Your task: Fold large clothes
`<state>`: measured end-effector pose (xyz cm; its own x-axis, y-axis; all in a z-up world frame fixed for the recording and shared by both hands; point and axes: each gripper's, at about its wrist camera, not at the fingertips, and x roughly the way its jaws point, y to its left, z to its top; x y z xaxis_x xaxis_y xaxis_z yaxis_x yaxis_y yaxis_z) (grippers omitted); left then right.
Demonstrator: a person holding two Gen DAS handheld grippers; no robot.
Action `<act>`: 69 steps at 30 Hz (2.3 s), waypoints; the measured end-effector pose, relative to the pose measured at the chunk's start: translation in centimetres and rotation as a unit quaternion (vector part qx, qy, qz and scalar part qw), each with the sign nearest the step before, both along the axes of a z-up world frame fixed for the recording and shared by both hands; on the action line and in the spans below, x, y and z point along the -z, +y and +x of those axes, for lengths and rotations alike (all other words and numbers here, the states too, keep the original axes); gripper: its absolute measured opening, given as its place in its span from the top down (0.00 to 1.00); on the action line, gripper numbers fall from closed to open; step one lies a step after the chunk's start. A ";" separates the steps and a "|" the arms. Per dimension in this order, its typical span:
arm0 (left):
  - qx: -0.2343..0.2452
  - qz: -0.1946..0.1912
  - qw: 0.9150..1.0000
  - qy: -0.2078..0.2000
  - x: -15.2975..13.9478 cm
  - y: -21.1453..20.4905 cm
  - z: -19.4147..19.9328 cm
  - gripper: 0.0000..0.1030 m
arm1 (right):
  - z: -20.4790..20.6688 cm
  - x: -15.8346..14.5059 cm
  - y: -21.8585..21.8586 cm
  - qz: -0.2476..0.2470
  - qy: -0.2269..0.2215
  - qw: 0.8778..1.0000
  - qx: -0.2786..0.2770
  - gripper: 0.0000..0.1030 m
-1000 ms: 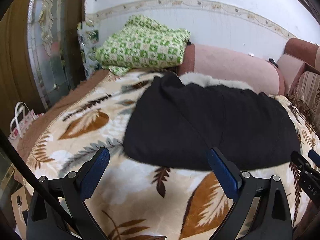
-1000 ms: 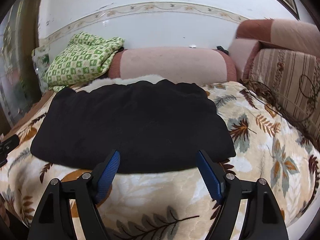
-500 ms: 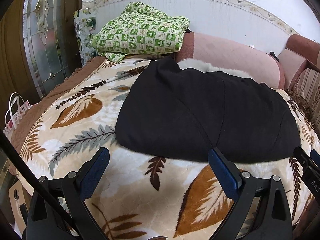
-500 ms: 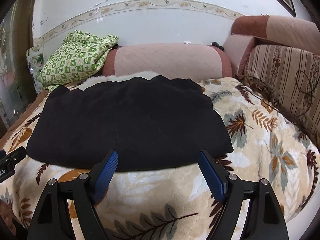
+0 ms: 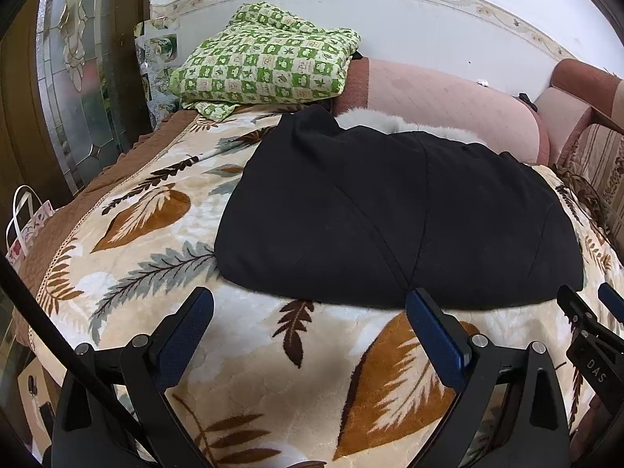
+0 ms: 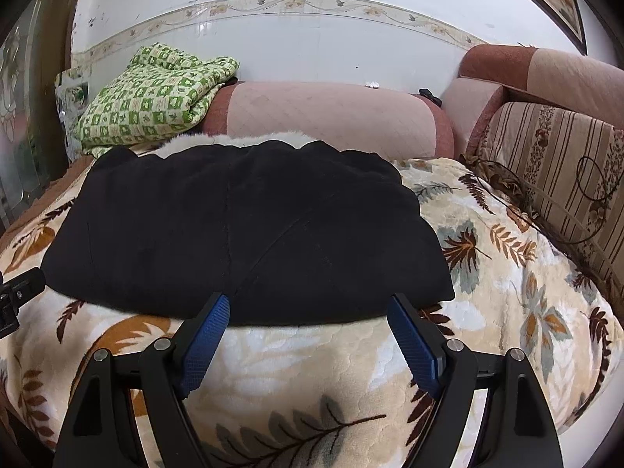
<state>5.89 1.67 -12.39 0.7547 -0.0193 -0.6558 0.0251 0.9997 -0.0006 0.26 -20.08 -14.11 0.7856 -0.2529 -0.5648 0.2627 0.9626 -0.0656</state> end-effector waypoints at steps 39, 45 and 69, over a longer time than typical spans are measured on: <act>0.041 0.015 0.999 -0.001 0.5 -2.0 -0.8 0.04 | 0.1 0.2 0.3 -0.002 0.006 1.000 -0.001 0.14; 0.046 0.019 0.999 -0.001 0.7 -2.2 -1.0 0.04 | 0.0 0.1 0.3 -0.003 0.003 1.000 -0.002 0.13; 0.056 0.005 0.998 0.004 0.8 -2.4 -1.0 0.04 | -0.2 -0.3 0.5 -0.004 -0.006 1.000 0.003 0.12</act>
<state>4.85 -0.73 -13.17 0.7435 -0.0969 -0.6617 0.1375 0.9905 0.0094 0.04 -19.62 -13.78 0.7910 -0.2616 -0.5531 0.2691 0.9606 -0.0694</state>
